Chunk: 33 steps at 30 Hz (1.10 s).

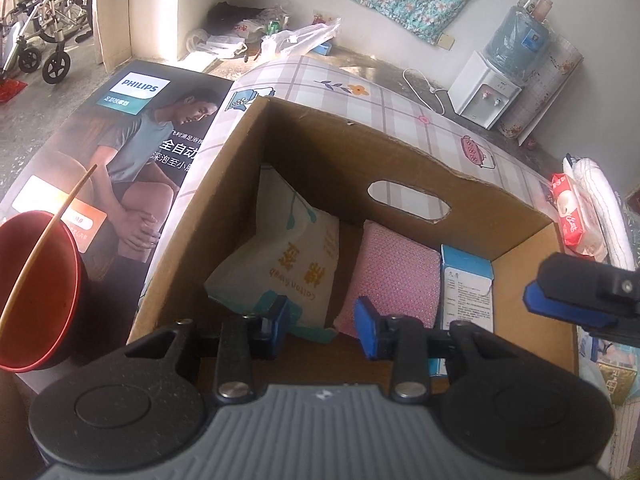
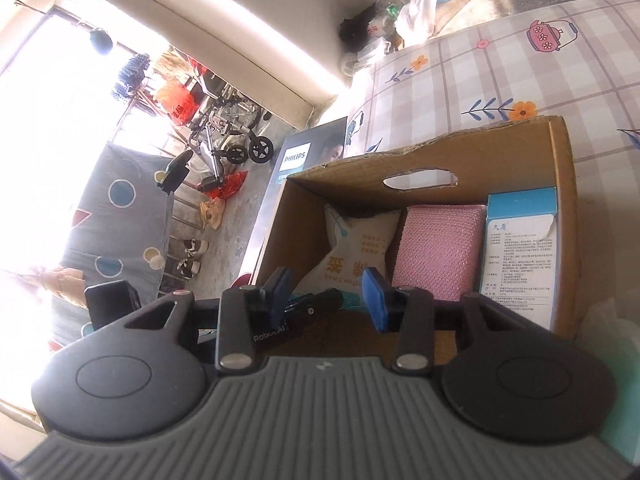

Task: Organize soft objects
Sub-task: 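Lower the cotton swab bag into the box and open the left gripper, then move the left gripper out of the box back over the bed items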

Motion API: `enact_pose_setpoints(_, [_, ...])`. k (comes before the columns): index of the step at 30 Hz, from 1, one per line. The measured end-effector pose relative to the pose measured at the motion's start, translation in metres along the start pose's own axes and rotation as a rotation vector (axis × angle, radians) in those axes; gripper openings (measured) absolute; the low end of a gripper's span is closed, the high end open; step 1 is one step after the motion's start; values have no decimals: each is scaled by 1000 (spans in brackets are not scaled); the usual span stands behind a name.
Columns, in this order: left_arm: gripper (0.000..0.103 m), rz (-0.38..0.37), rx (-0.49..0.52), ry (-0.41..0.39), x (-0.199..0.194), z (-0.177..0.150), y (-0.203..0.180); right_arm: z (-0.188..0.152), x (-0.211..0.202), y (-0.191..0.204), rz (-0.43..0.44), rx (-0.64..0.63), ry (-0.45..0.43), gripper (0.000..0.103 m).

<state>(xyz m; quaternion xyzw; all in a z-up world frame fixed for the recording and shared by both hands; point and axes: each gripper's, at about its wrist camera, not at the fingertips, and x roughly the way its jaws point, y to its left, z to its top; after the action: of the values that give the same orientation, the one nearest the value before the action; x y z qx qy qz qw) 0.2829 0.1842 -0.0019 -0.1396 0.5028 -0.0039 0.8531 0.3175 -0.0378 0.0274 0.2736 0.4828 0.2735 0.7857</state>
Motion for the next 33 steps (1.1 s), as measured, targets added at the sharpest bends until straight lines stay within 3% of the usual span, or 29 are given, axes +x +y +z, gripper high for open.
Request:
enact_pose_setpoints(7, [36,17,-53,42,23,-1,4,-22,-52,-17,-19,-40,-38,40])
enact_pose_setpoints(11, [36,-5,2,-28,6,-3,-7,-31,-68,-26,-30,-48,-43,40])
enact_pose_setpoints(12, [38,12,27,-63,1,-3,-12,-32,-69,-28,-34,-53,-45,40])
enact_pose_setpoints(16, [62,145,124,-157,-1,1,-32,-38,-71,-31,-35,-54,-47,40])
enact_pose_setpoints(22, [61,156,78,-34,35,9,-34,-43,-69,-34,-16,-44,-35,40])
enact_pose_setpoints(27, [61,109,35,-28,40,9,-31,-44,-73,-34,-18,-48,-38,40])
enact_pose_setpoints(30, [60,101,57,-85,28,8,-37,-45,-77,-34,-25,-58,-45,40])
enact_pose_setpoints(33, [68,179,105,-159,21,8,-46,-48,-78,-36,-37,-68,-52,40])
